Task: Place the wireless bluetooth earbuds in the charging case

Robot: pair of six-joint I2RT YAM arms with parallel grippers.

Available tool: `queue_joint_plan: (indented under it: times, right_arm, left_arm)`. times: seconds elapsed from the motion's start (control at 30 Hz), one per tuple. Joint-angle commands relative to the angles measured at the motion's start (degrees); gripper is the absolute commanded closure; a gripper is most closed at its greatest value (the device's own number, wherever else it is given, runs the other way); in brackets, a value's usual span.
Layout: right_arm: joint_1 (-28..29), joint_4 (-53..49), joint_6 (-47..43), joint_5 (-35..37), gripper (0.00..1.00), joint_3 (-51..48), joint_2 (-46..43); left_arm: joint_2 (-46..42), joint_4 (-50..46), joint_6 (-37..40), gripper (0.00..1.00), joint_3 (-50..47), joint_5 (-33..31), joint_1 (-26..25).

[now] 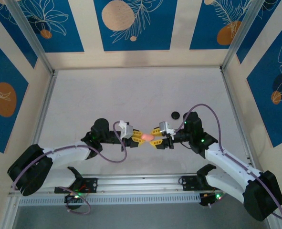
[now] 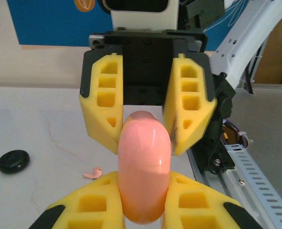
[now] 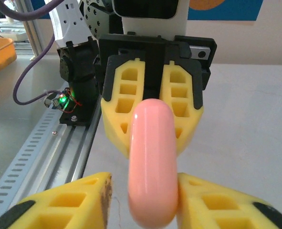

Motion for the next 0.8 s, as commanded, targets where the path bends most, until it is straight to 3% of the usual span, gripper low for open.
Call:
queue_joint_plan:
  times: [0.0, 0.13, 0.27, 0.33, 0.5, 0.77]
  right_arm:
    - [-0.07, 0.15, -0.7, -3.59, 0.72, 1.27, 0.22]
    - [-0.15, -2.72, -2.55, -3.24, 0.85, 2.38, 0.22]
    - [-0.12, -11.97, -8.19, -1.13, 0.86, 6.04, 0.37]
    - [0.24, -18.93, -11.76, 1.19, 0.86, 8.67, 1.02]
    - [0.8, -23.49, -14.9, 3.49, 0.86, 11.36, 2.79]
    - [2.72, -23.09, -16.18, 2.14, 0.86, 12.93, 6.24]
  left_arm:
    - [0.27, 3.42, -0.96, 0.85, -0.43, 0.99, 0.43]
    - [-0.17, 2.09, -0.15, 0.81, -0.18, 0.81, 0.44]
    - [-2.17, -8.03, 5.01, 0.61, 1.98, 0.81, 0.34]
    - [-3.87, -15.71, 9.15, 0.56, 3.65, 0.16, 0.24]
    - [-7.04, -27.06, 15.34, 0.55, 6.05, -0.99, 0.2]
    - [-7.29, -23.19, 12.65, 0.55, 5.13, -0.73, 0.29]
